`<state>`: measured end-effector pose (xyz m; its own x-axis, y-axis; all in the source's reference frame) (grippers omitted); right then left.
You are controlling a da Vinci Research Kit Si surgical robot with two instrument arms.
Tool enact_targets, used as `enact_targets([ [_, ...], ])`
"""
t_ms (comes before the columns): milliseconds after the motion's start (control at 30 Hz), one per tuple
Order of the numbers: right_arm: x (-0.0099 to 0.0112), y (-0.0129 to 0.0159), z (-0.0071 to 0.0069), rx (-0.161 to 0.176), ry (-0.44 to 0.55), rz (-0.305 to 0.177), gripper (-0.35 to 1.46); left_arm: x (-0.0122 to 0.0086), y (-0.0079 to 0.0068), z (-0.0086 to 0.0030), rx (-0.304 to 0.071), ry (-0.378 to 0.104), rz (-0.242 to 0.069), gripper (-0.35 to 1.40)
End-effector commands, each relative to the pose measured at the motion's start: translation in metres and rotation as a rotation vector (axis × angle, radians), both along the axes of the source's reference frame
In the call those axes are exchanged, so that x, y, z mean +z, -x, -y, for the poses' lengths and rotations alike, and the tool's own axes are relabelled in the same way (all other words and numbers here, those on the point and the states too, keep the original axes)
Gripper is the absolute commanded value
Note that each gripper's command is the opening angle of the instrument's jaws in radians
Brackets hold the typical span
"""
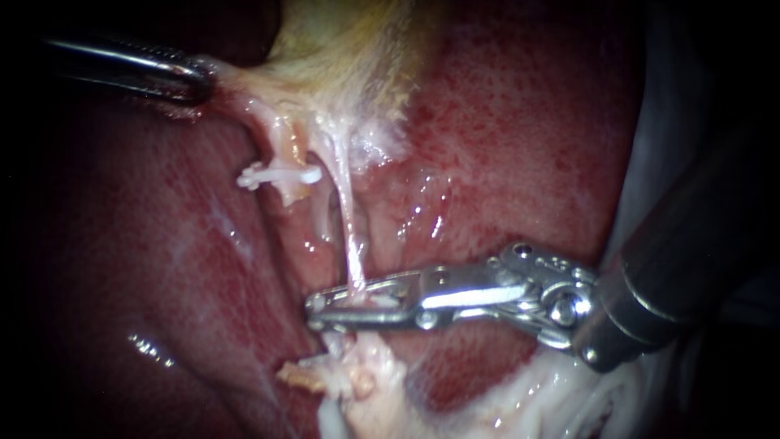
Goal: Going back first clip right tube
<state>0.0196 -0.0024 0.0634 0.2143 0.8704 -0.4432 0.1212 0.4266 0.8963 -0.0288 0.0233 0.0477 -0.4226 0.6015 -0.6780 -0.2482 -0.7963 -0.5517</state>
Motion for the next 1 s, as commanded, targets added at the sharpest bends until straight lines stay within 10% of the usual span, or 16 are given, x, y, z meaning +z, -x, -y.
enact_targets([
  [33,0.0001,-0.0001,0.0001,0.0,0.001,0.0,-0.31,0.0,0.0,0.0,-0.001,0.001,-0.001,-0.35],
  [200,0.0003,-0.0009,0.0001,0.009,0.12,0.057,0.44,0.0002,0.0,0.0,0.0,0.001,0.0,-0.35],
  [600,-0.0013,0.004,-0.0001,-0.101,0.64,0.189,0.5,0.0007,-0.0003,-0.0001,0.004,0.007,0.0,-0.35],
  [1000,-0.0069,0.0115,-0.0042,-0.153,0.791,0.171,0.5,0.0007,-0.0003,0.0,0.003,0.007,0.0,-0.35],
])
